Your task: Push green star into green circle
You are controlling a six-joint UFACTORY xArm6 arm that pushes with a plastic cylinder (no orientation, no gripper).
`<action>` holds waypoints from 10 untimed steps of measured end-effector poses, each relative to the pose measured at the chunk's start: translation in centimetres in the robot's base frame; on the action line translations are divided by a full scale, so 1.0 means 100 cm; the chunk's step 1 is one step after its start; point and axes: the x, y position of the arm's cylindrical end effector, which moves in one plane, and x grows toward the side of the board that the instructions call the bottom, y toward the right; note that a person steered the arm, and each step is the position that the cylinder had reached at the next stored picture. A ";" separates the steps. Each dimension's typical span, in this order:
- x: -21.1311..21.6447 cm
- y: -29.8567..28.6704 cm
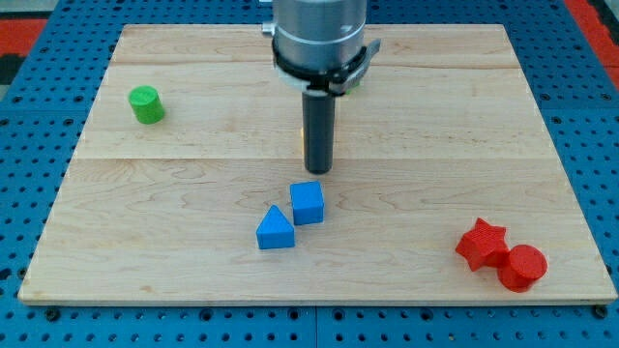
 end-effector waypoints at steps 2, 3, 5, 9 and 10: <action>0.000 0.047; -0.041 0.108; -0.128 0.101; -0.142 0.021; -0.120 0.043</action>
